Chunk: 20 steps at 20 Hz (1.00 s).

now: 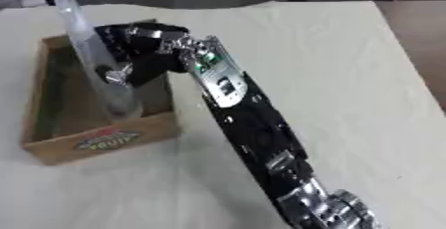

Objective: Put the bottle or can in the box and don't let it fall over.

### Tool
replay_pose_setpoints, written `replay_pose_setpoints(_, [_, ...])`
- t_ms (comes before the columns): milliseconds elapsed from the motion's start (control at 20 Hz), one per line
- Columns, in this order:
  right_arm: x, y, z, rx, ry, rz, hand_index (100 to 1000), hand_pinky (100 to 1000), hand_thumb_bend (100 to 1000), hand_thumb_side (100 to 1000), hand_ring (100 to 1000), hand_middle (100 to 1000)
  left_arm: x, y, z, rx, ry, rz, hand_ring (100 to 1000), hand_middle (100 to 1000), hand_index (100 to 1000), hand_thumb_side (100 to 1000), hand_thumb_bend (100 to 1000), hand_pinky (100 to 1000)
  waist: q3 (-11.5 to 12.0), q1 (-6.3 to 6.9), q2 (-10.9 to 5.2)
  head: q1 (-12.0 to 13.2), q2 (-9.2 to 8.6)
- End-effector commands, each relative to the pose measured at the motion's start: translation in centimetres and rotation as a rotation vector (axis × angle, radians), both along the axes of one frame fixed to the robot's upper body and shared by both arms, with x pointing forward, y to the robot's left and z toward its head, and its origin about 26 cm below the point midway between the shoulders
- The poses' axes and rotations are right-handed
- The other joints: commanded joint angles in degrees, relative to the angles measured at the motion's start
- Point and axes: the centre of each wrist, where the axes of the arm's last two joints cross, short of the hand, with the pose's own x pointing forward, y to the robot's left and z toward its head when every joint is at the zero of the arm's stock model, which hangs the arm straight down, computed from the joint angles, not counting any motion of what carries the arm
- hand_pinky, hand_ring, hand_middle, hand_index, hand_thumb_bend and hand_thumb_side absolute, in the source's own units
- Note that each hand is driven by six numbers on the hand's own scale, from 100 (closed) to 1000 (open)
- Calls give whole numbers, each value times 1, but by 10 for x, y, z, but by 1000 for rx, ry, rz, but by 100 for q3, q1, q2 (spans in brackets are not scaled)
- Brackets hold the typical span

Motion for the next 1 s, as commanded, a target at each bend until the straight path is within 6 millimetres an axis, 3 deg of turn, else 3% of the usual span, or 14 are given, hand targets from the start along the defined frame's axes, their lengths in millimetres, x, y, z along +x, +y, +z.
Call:
replay_pose_setpoints(50, [-4,-10,15,21,-26,-3,1000,1000,100,100,1000,1000,-4,5,10,26,-29,14,1000,1000,693,672,100,1000,-19,44,-177,47,15])
replay_pose_setpoints(350, [-9,-32,18,53,-20,-39,1000,1000,100,100,1000,1000,-5,8,7,28,-19,25,1000,1000,693,672,100,1000,-142,66,-239,179,99])
replay_pose_setpoints(600, [-16,-62,23,65,-67,-77,1000,1000,100,100,1000,1000,-7,10,5,36,-5,36,1000,1000,693,672,100,1000,-364,56,-344,318,205])
replay_pose_setpoints(650, [-18,-69,23,65,-79,-85,1000,1000,100,129,1000,1000,-7,11,4,38,-1,38,1000,1000,693,672,100,1000,-412,53,-360,352,221])
replay_pose_setpoints(850, [-29,-97,27,106,-141,-128,1000,1000,100,391,1000,1000,-8,12,4,46,4,42,1000,1000,693,672,100,1000,-584,61,-405,504,271])
replay_pose_setpoints(900, [-33,-101,28,121,-155,-134,1000,1000,100,391,1000,1000,-8,12,4,49,4,42,1000,1000,693,672,100,1000,-610,62,-410,525,277])
replay_pose_setpoints(950, [-37,-106,30,140,-171,-142,1000,1000,100,506,1000,1000,-8,12,4,53,3,41,1000,1000,694,672,100,1000,-654,66,-416,575,293])
replay_pose_setpoints(1000, [-41,-112,32,162,-191,-152,988,1000,100,526,1000,1000,-8,12,5,58,2,40,1000,1000,694,672,100,1000,-699,67,-421,627,317])
